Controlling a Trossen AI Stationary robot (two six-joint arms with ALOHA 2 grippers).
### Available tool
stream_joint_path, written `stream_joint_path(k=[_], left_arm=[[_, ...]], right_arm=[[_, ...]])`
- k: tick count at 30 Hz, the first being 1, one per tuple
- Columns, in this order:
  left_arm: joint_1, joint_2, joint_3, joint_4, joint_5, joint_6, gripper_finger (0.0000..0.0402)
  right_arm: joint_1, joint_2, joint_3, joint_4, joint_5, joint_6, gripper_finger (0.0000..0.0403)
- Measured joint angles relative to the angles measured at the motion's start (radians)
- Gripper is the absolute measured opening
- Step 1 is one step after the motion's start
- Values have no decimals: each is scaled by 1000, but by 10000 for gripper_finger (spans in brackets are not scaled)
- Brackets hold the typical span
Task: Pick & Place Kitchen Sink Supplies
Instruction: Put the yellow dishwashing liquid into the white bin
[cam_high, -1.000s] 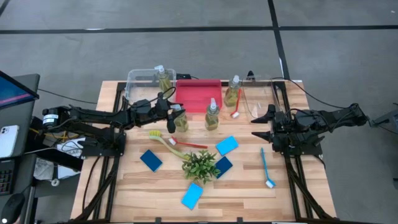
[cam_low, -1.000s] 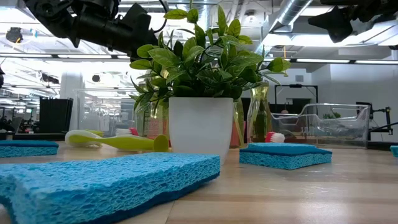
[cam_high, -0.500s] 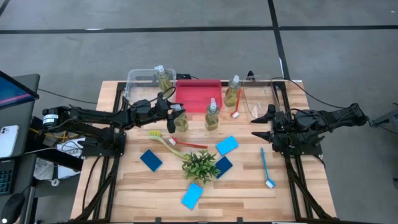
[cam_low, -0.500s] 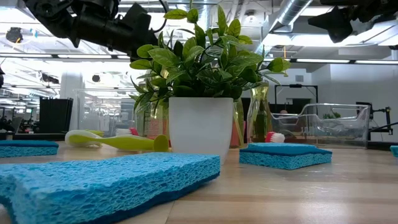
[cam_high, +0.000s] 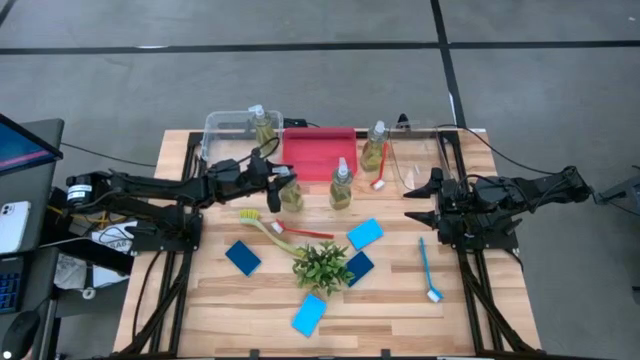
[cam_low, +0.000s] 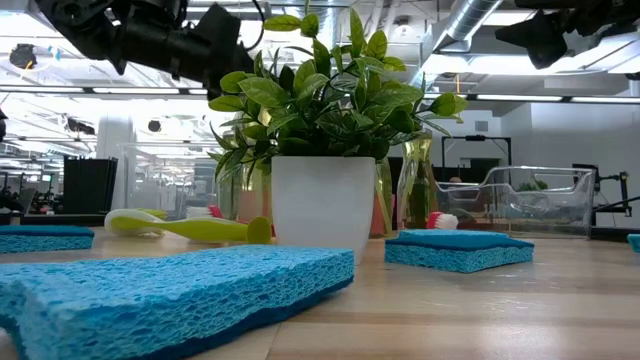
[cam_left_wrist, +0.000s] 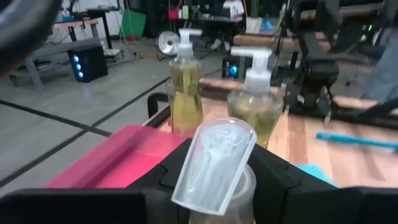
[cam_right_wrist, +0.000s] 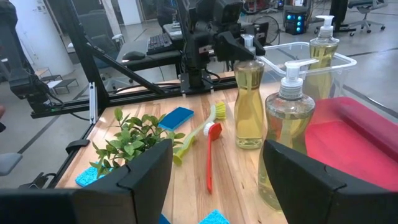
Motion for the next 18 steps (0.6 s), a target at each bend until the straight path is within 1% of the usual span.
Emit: stream_joint_path(k=[9,14,18], left_arm=[[-34,-92,0,11,2,-23,112],[-42,-164,0,11,0,-24,113],[-42,-231,0,11,0,-57,115]], right_arm=[[0,0,0,2,0,1,245],[0,0,0,8,0,1,245],[0,0,0,8,0,1,245]])
